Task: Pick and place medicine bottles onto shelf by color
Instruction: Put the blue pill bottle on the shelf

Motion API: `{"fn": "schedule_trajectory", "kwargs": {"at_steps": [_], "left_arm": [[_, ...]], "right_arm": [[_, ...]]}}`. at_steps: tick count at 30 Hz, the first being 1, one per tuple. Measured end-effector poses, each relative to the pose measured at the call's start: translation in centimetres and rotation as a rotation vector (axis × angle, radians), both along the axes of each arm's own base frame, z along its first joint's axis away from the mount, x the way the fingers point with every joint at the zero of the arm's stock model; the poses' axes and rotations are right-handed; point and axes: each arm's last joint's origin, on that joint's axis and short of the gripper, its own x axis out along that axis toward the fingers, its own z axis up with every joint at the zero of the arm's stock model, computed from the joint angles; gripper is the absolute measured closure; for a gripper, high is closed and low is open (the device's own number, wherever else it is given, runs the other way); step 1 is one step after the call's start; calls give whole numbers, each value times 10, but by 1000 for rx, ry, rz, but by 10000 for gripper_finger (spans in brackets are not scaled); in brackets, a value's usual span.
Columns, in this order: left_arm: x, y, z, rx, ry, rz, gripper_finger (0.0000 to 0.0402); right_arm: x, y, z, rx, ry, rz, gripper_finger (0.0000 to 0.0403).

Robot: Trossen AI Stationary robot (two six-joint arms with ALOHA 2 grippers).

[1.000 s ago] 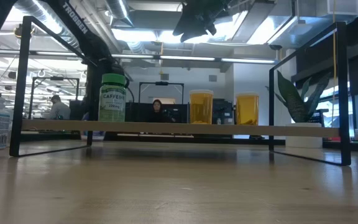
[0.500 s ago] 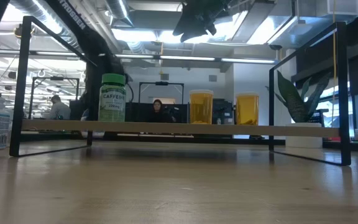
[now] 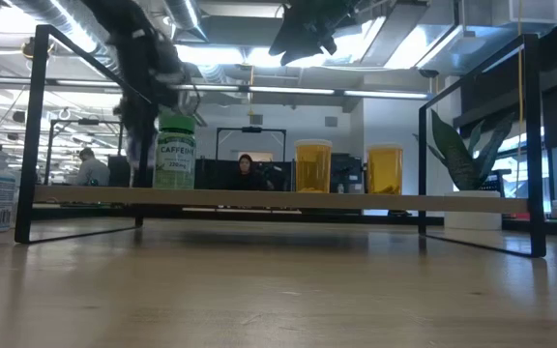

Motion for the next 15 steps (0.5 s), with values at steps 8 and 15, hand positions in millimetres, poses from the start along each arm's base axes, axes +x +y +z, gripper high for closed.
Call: {"fn": "schedule_trajectory", "kwargs": {"at_steps": [8,15], "left_arm": [[-2,-39,53,143,-82,-64,237],[11,-84,85,230,-187,-181,237]], "right_arm": [[0,0,0,0,0,0,189],[0,0,0,0,0,0,189]]}}
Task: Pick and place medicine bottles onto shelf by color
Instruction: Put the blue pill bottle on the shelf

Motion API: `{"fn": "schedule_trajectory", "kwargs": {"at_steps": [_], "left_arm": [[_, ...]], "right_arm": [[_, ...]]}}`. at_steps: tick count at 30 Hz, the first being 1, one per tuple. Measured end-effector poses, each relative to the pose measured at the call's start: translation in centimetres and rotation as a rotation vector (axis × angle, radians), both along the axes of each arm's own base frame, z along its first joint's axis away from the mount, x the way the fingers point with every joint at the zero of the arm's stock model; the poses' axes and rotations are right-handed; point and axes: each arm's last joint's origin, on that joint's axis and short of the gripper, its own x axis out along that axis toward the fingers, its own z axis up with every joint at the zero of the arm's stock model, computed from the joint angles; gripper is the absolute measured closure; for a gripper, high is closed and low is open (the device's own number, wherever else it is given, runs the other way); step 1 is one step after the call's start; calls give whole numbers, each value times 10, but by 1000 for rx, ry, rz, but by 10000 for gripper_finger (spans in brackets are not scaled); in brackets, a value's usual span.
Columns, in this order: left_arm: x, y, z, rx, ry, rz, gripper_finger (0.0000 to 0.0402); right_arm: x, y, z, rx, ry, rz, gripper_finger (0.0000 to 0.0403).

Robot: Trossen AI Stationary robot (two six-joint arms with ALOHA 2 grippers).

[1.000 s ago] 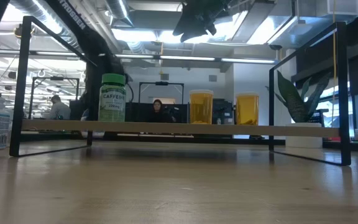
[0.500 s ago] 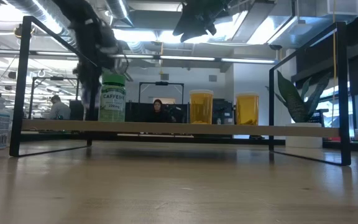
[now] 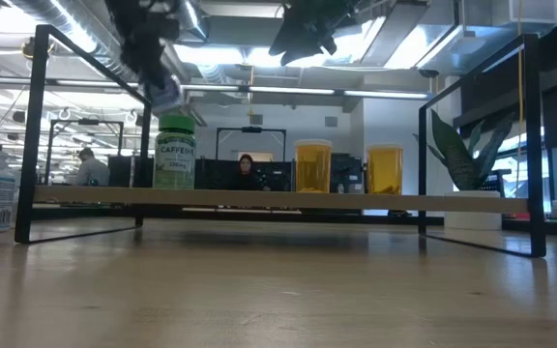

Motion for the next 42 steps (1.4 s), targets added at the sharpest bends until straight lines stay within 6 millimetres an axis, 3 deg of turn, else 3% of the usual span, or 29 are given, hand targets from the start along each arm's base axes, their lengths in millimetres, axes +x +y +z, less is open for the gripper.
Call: {"fn": "schedule_trajectory", "kwargs": {"at_steps": [8,18,21,27,33,42], "left_arm": [[26,-47,9,-22,-92,-154,237],[58,-89,15,-12,-196,-296,237],[67,-96,19,-35,-191,-300,237],[89,-105,40,-36,-176,-357,237],[109,-111,55,-51,-48,-361,237],[146,-116,52,-111,67,-424,237]], "right_arm": [[0,0,0,0,0,0,189],[0,0,-1,2,5,0,189],[-2,1,2,-16,7,32,189],[-14,15,21,5,-42,265,189],[-38,27,43,-3,-68,301,189],[-56,44,54,35,-64,382,189]]}}
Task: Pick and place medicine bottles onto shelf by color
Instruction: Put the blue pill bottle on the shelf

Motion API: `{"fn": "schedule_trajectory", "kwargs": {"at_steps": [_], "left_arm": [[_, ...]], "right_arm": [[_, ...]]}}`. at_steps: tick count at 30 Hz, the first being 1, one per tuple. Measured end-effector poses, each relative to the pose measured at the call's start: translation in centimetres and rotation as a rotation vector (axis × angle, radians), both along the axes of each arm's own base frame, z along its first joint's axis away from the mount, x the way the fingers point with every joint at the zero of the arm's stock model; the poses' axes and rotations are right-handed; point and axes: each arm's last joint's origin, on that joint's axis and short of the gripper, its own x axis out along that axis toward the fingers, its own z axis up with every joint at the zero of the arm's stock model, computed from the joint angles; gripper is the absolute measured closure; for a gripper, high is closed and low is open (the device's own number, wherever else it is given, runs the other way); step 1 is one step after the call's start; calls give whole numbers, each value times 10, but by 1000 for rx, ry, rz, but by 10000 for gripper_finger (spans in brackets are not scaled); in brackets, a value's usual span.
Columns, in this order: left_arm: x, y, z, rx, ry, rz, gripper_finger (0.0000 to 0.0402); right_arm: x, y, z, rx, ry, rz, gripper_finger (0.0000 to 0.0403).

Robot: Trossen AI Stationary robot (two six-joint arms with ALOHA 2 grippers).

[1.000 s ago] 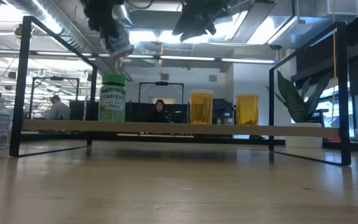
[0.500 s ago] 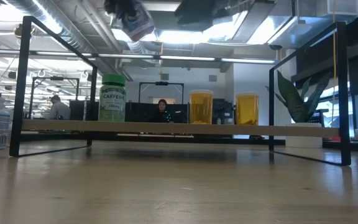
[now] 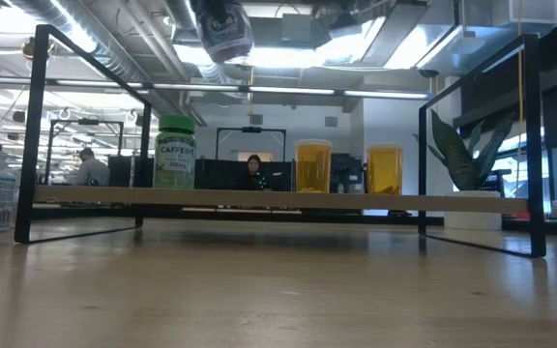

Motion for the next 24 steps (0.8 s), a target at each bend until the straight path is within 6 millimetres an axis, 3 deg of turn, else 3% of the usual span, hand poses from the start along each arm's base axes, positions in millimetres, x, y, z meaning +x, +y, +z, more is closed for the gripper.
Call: {"fn": "schedule_trajectory", "kwargs": {"at_steps": [9,24], "left_arm": [[35,-6,-28,-51,91,-106,237],[72,-6,-72,-132,208,-101,237]], "right_arm": [[-3,2,-2,6,39,7,189],[-33,14,21,14,-28,76,189]]}}
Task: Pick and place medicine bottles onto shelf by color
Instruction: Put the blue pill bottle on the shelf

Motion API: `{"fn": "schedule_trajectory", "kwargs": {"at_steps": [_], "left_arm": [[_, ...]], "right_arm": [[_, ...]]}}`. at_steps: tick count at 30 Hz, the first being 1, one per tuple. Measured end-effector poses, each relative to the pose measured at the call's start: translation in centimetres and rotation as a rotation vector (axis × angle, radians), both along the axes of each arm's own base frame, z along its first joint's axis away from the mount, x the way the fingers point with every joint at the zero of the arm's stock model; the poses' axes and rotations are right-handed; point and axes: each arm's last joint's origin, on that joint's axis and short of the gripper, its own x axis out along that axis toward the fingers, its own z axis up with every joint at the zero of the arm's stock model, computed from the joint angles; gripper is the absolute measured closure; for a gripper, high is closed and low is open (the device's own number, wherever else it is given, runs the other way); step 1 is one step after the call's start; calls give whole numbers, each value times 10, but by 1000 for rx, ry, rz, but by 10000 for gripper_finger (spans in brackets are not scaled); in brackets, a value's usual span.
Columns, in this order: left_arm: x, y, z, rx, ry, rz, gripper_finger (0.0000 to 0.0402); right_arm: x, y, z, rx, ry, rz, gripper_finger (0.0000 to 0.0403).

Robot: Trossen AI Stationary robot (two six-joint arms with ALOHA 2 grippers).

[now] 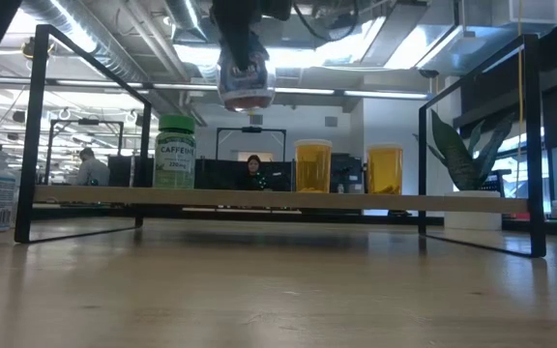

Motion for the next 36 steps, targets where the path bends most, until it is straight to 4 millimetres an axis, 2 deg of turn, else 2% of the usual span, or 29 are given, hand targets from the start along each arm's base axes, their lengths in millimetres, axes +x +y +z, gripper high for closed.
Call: {"fn": "schedule_trajectory", "kwargs": {"at_steps": [8,21,30,36], "left_arm": [[9,-8,-13,-41,17,-31,237],[16,-7,-46,-73,26,-8,236],[16,-7,-72,-72,62,15,236],[16,-7,-81,-73,66,15,235]], "right_arm": [[-10,13,8,-39,-34,61,189],[-17,32,13,-40,-42,131,189],[-17,36,13,-40,-42,144,189],[-17,36,13,-40,-42,144,189]]}}
